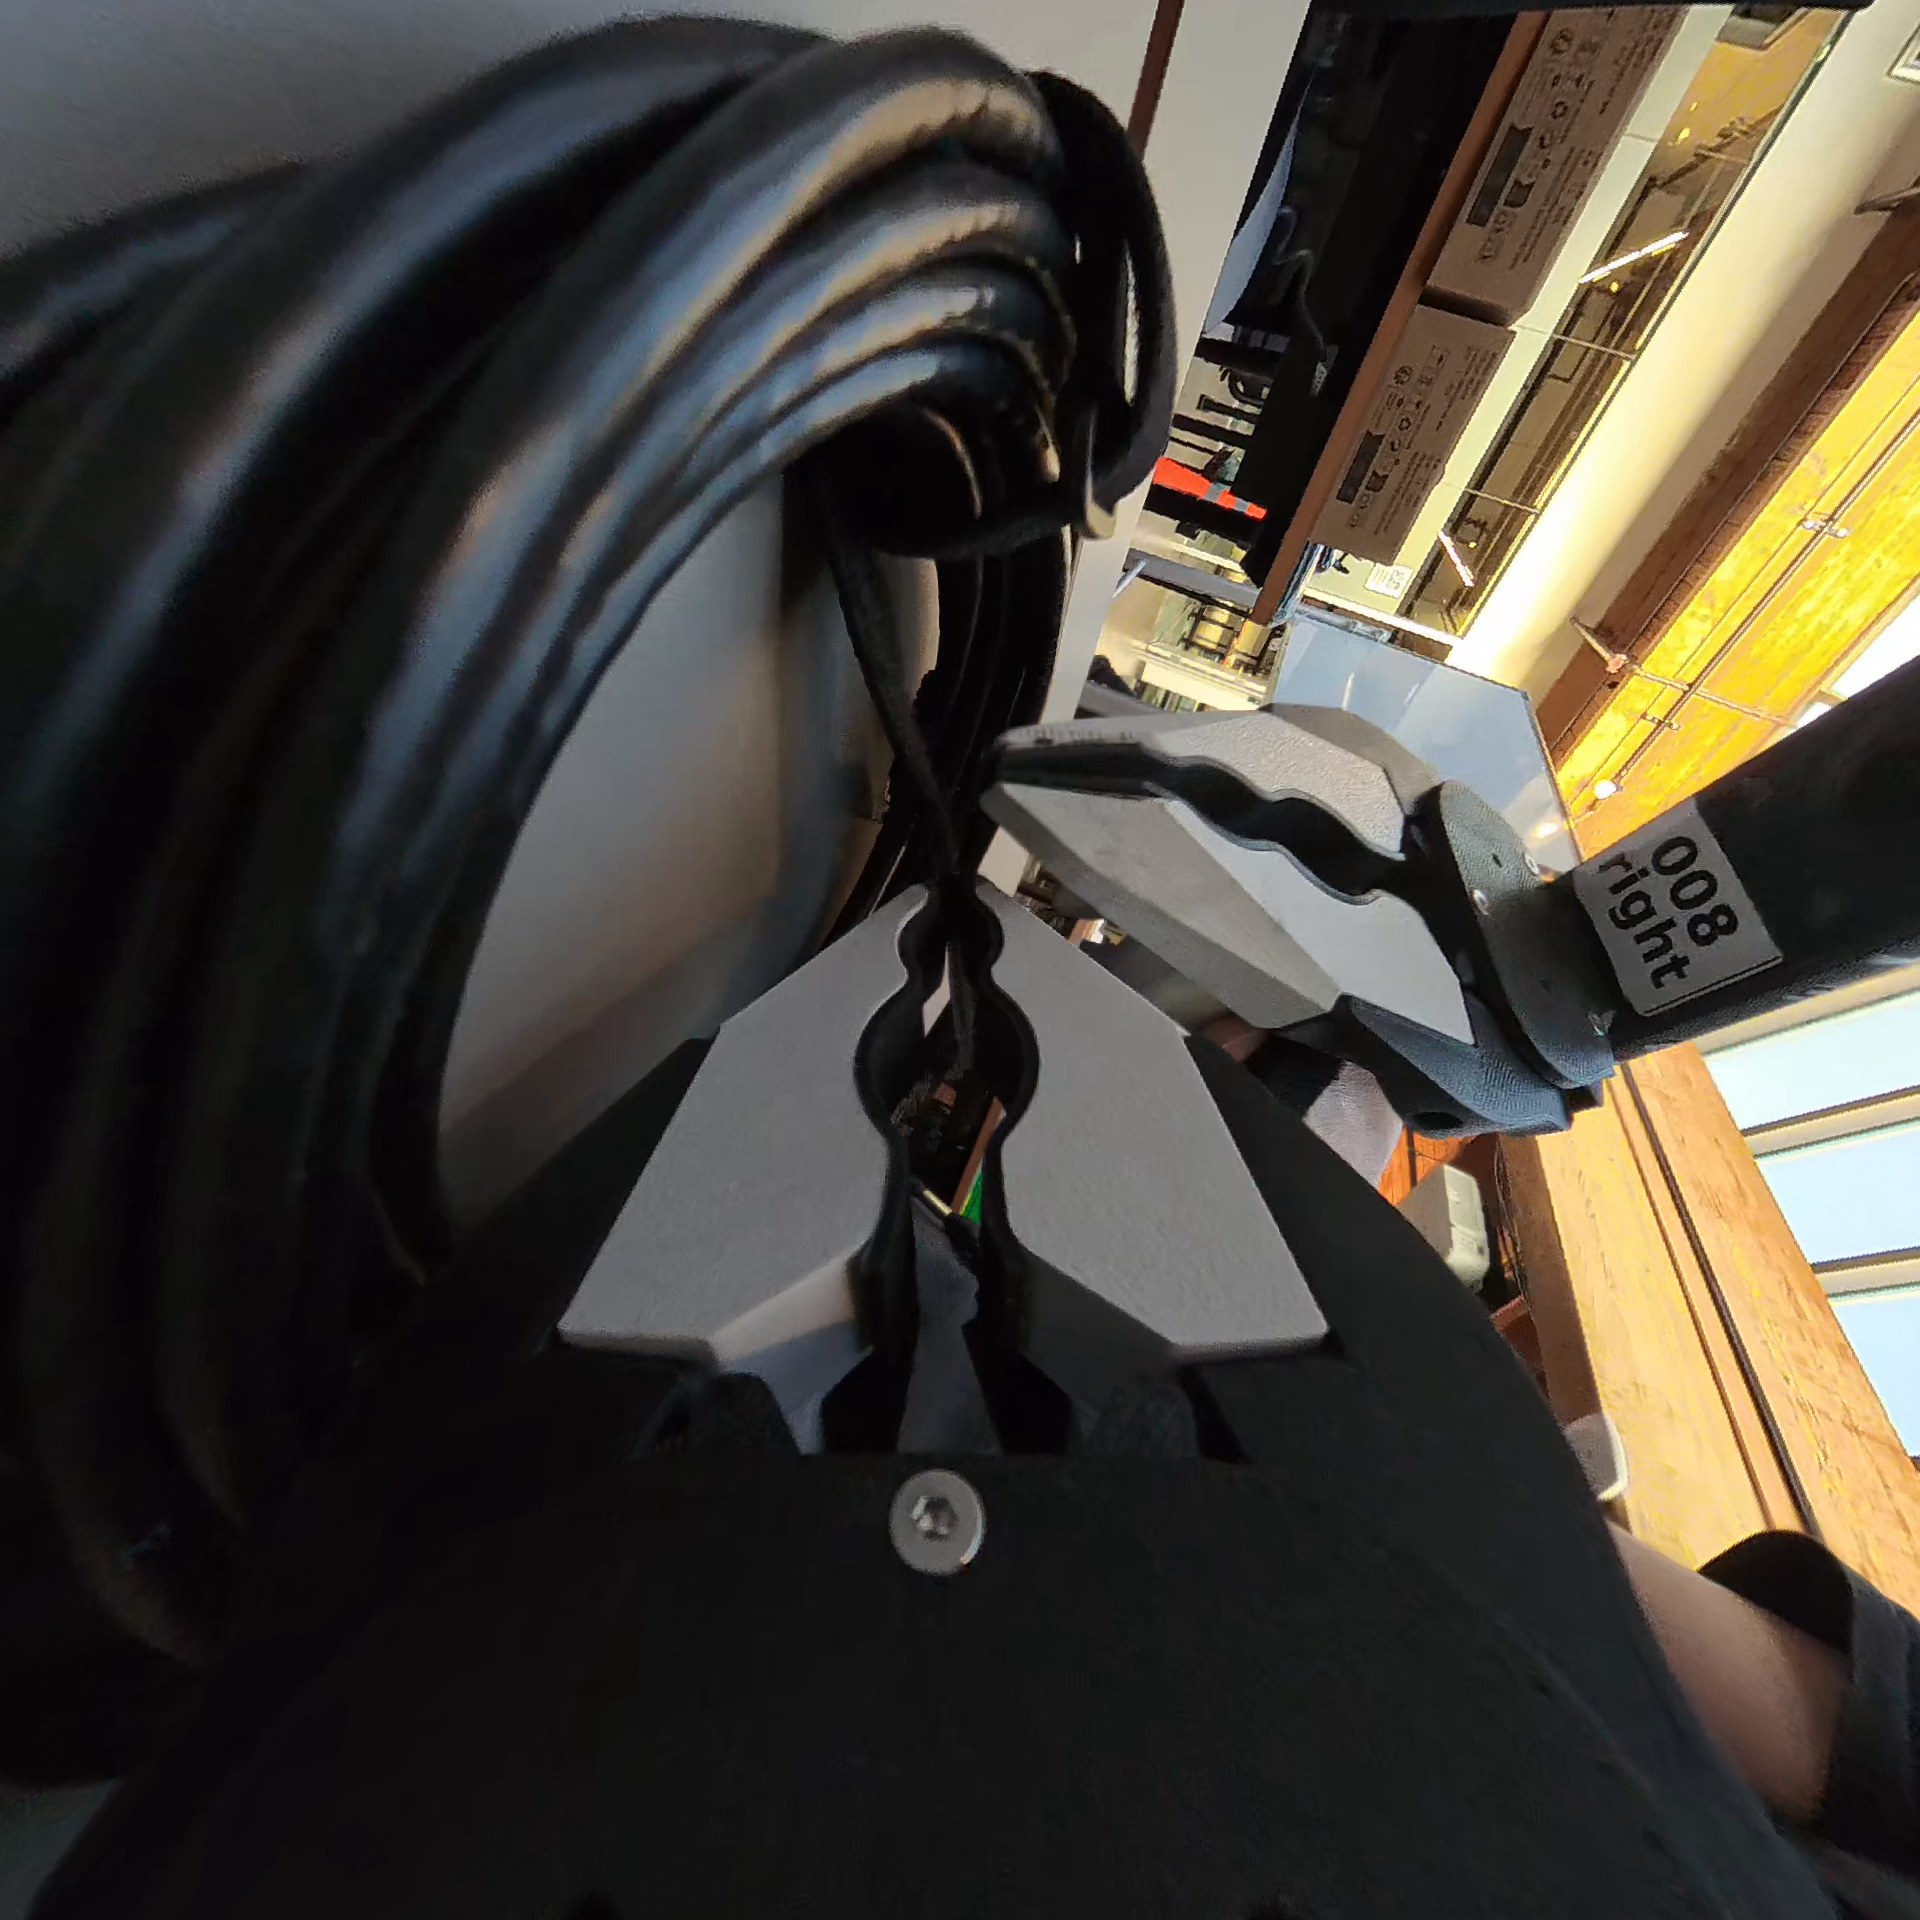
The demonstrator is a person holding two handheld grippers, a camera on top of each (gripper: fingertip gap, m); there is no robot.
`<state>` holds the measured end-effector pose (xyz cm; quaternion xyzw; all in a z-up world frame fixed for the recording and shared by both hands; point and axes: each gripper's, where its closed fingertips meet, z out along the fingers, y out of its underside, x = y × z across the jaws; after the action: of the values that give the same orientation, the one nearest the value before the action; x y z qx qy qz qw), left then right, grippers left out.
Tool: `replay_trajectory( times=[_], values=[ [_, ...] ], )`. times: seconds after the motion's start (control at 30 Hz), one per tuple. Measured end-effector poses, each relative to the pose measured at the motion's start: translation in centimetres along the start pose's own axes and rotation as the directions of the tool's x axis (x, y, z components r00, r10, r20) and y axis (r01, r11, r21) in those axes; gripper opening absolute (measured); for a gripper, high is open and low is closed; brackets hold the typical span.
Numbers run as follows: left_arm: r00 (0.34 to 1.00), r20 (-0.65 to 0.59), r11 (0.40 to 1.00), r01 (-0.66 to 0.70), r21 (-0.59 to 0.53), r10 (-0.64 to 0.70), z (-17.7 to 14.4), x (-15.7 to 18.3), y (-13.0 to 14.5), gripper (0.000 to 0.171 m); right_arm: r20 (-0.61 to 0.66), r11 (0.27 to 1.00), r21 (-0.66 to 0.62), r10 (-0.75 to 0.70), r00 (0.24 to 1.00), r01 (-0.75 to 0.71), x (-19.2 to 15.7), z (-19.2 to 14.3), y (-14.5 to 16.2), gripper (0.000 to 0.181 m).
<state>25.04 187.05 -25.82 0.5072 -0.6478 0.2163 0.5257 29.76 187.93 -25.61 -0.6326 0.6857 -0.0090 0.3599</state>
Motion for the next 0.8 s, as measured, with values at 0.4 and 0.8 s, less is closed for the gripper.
replay_trajectory(
  times=[0.4,0.8],
  values=[
    [0.999,0.032,1.0,-0.028,0.002,0.028,0.1,-0.4,0.0,0.0,-0.205,0.994,0.058,-0.082,0.975,0.096,1.0,0.5,-1.4,0.045],
    [0.995,0.06,0.997,-0.076,-0.012,0.077,0.2,-0.6,0.0,0.0,-0.316,0.999,0.002,0.036,0.948,-0.037,2.3,1.2,-1.8,0.022]
  ],
)
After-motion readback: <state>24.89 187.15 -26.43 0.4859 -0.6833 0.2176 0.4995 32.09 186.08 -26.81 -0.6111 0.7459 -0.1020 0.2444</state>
